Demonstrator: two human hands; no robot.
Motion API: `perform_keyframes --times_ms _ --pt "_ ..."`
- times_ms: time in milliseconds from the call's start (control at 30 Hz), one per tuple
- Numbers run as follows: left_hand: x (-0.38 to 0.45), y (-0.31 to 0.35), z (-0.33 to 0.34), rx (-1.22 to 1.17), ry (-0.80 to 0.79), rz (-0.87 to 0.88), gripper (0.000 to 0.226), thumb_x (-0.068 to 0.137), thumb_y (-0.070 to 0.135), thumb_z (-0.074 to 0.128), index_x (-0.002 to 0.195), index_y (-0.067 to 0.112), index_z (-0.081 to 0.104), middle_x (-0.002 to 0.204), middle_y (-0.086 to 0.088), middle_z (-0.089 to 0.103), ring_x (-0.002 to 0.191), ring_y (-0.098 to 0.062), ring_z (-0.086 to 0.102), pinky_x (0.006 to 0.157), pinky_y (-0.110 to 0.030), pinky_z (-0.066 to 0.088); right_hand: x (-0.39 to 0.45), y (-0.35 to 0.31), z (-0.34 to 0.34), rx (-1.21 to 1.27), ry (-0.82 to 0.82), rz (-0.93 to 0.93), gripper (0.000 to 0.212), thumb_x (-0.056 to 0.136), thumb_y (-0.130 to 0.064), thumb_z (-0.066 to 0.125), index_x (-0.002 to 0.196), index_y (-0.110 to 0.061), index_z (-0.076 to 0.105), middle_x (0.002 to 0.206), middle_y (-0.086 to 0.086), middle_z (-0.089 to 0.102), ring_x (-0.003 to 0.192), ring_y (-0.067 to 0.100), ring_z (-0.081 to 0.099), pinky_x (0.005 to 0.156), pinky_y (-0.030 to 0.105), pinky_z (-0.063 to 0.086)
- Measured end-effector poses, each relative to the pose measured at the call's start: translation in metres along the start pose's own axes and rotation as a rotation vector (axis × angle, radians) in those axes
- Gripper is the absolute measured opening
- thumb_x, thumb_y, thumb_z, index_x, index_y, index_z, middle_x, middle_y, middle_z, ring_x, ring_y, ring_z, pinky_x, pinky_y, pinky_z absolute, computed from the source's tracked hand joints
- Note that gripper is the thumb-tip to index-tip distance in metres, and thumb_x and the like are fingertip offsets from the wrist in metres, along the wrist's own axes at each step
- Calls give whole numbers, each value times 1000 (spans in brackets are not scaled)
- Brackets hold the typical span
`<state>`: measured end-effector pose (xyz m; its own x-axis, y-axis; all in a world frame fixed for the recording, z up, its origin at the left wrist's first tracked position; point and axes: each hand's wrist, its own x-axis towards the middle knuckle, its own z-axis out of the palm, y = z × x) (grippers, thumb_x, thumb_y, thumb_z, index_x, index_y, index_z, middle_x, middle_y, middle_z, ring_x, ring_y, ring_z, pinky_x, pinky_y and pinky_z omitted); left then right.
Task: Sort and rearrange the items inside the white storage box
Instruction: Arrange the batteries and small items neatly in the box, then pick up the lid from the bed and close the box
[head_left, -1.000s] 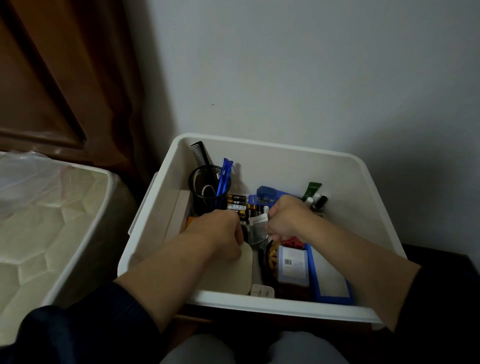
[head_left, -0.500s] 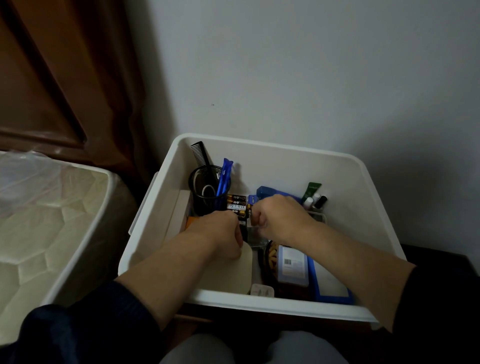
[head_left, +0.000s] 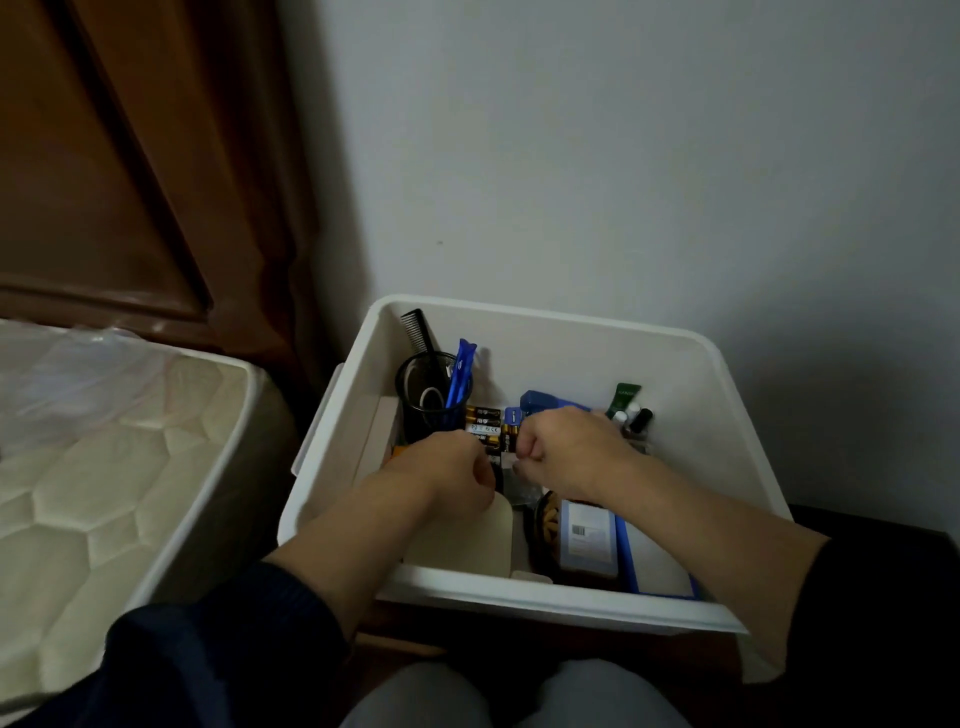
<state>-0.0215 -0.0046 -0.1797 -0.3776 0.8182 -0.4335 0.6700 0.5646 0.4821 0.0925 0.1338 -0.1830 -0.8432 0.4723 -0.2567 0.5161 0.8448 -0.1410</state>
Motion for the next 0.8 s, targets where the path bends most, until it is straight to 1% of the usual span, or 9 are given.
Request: perform_keyframes --times_ms 133,233,300,400,467,567,633,733,800 --pt "-34 6 -19 -141 444 94 14 103 40 59 106 28 66 97 10 68 86 -7 65 78 -33 58 -32 -2 -25 232 271 47 12 94 -41 69 102 -33 73 95 -14 73 96 11 68 89 36 56" --pt "-77 9 -30 -314 757 172 14 103 45 54 92 37 58 80 12 66 74 -3 64 58 -15 45 -63 -13 -37 433 502 55 8 98 -36 67 94 -29 69 83 -14 69 80 5 64 73 34 56" --pt "-113 3 -30 -372 911 194 17 104 47 51 89 40 52 76 13 64 74 -1 63 58 -11 44 -83 -27 -41 544 612 30 17 100 -36 64 86 -27 64 75 -11 66 70 4 61 64 33 54" --pt "-173 -16 -25 -348 1099 156 14 106 44 51 93 40 48 79 14 63 76 2 62 61 -9 43 -112 -64 -44 656 716 -70 29 103 -38 58 77 -25 56 63 -6 57 59 8 54 53 28 40" --pt "-212 -35 -19 -300 1173 95 9 105 42 51 97 39 48 75 13 61 75 0 61 60 -14 43 -127 -98 -46 715 745 -148 36 103 -39 55 72 -22 50 60 -4 51 57 9 48 53 31 36" --pt "-274 -68 -10 -251 1244 -26 4 106 38 50 103 37 48 77 13 59 72 -7 59 62 -29 43 -142 -162 -47 788 715 -267 42 105 -39 52 69 -20 45 60 -3 48 63 22 52 57 42 42" --pt "-318 -90 -3 -240 1317 -98 5 108 34 50 106 38 48 74 12 57 69 -9 56 60 -33 42 -154 -211 -46 829 686 -361 43 106 -39 51 67 -22 44 60 -4 47 63 21 52 62 44 42" --pt "-389 -124 10 -247 1437 -225 7 109 31 47 112 37 47 66 8 50 59 -9 49 57 -34 33 -173 -284 -41 876 623 -505 40 107 -36 51 70 -21 45 63 -4 51 64 6 52 58 29 38" --pt "-434 -142 17 -233 1513 -300 11 109 29 46 114 38 45 68 7 52 58 -9 51 53 -30 35 -182 -325 -39 903 543 -576 31 107 -35 50 80 -21 52 73 -6 57 71 1 57 58 18 41"
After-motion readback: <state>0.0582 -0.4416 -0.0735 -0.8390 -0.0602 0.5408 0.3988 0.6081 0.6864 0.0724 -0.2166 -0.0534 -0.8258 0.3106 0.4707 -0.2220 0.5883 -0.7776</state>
